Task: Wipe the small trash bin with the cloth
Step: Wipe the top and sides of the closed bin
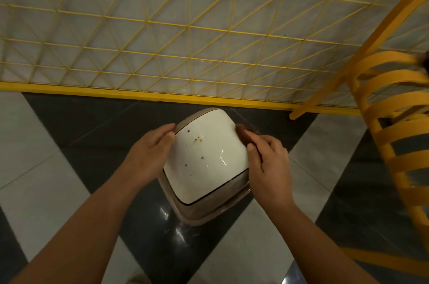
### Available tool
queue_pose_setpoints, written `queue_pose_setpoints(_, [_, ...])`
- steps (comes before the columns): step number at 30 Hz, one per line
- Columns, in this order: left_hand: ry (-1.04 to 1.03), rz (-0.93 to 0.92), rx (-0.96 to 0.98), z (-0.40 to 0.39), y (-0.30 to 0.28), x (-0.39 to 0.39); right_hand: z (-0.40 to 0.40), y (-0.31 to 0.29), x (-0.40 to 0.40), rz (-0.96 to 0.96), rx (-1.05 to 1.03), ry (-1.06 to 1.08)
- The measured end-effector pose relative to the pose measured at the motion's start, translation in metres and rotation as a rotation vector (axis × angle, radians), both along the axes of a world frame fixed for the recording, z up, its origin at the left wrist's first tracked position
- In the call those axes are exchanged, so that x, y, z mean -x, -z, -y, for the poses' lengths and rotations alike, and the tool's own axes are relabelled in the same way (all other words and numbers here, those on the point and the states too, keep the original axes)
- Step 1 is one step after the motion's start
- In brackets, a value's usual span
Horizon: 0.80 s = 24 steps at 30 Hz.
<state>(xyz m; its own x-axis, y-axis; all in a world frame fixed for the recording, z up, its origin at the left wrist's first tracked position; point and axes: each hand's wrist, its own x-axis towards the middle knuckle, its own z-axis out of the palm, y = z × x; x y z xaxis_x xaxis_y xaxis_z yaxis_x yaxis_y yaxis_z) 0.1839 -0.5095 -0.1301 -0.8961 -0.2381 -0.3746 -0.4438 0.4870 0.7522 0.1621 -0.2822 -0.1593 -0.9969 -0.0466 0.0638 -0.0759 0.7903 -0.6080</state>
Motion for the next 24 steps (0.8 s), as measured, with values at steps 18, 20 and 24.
queue_pose_setpoints(18, [-0.128,0.099,-0.068,0.008,0.003,-0.03,0.017,0.009,-0.027,0.125,0.3,0.077])
queue_pose_setpoints(20, [-0.204,0.101,-0.136,0.002,0.007,-0.034,0.017,0.007,-0.007,0.106,0.27,0.072])
queue_pose_setpoints(24, [-0.282,0.129,-0.256,-0.011,0.01,-0.04,0.016,0.003,0.032,0.073,0.187,0.055])
